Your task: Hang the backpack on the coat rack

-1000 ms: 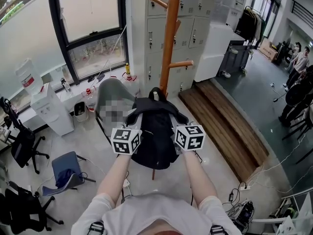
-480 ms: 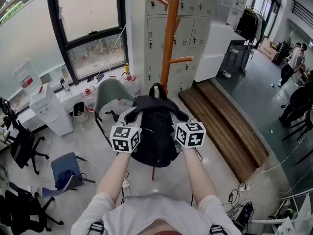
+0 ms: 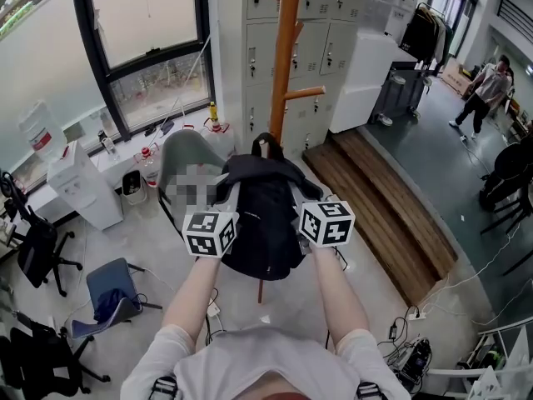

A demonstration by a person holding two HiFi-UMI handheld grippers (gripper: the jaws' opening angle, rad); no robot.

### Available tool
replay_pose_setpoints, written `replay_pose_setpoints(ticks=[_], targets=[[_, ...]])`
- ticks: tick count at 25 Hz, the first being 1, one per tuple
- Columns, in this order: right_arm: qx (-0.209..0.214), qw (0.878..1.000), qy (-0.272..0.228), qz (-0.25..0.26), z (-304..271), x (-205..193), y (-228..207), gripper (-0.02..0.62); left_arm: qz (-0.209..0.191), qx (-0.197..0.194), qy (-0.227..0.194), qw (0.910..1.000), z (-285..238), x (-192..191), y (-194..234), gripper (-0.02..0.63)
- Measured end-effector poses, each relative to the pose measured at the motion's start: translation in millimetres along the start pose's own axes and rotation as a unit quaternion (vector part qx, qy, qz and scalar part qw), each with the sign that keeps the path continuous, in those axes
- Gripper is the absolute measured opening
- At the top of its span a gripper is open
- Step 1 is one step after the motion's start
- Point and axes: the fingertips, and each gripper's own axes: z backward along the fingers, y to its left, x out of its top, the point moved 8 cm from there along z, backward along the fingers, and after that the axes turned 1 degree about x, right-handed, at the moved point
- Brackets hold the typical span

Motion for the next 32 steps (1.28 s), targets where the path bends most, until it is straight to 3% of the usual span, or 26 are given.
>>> replay_pose_setpoints(ticks=[4, 18, 27, 32], targets=[[0.0, 1.0, 0.013, -0.005, -5, -7, -2, 0.072, 0.011, 0.002, 0.016, 0.9998, -4, -7, 3, 0.044], [0.006, 1.0, 0.009, 0.001, -17, -11, -7, 0.073, 0.007, 0.009, 0.008, 0.9999, -13, -16, 11, 0.044], [0.022, 1.0, -0.011, 0.004, -11, 4, -3, 0.072, -0.024, 0.007, -0.018, 0.9995, -5, 3, 9, 0.041], [0.029, 0.999, 0.005, -0.015, -22, 5, -10, 0.072, -0.004, -0.004, 0.005, 1.0, -15, 2, 17, 0.041]])
